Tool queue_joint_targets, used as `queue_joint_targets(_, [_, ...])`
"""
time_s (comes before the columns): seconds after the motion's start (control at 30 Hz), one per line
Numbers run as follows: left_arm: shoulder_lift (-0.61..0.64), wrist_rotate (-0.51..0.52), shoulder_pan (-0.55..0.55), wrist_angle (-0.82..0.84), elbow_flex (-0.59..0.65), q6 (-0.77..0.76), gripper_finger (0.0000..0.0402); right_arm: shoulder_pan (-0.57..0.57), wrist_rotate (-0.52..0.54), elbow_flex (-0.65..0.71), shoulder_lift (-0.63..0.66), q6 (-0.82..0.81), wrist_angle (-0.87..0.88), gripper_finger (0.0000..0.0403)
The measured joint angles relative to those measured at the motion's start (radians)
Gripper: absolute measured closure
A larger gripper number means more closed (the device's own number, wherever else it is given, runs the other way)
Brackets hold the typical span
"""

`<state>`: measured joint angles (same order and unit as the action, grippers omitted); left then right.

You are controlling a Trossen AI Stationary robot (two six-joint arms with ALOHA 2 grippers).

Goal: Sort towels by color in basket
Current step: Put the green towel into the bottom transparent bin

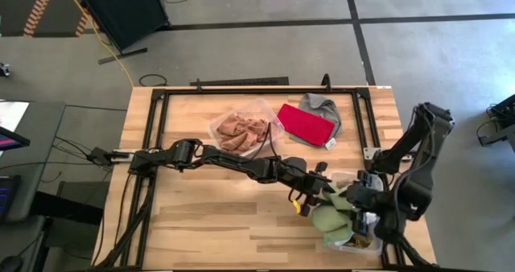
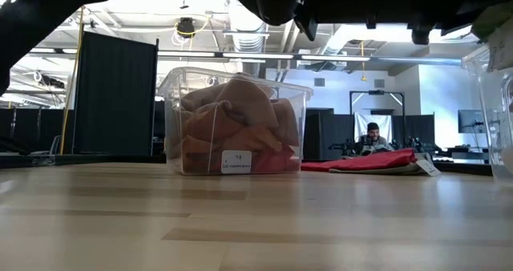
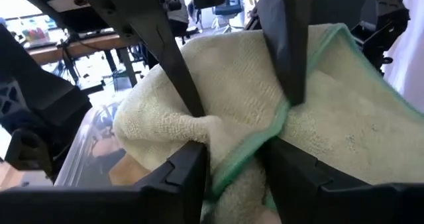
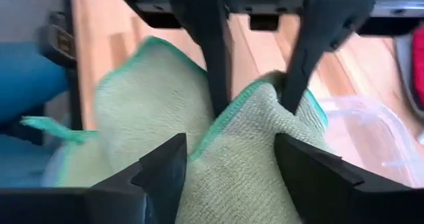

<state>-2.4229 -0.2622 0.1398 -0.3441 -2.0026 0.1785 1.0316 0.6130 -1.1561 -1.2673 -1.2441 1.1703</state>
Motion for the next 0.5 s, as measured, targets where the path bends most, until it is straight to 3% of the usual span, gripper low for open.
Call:
queue_joint_targets(0.3, [0.093,-0.002,0.002,0.124,-0.001,0.062,0.0262,0.003,-0.179,0.000,-0.106,-0.123,0.138,0.0212])
queue_joint_targets(0.5, [0.205,-0.002,0.006,0.429,0.000,0.162,0.0262,0.005,-0.318,0.000,-0.161,-0.189,0.186,0.0269])
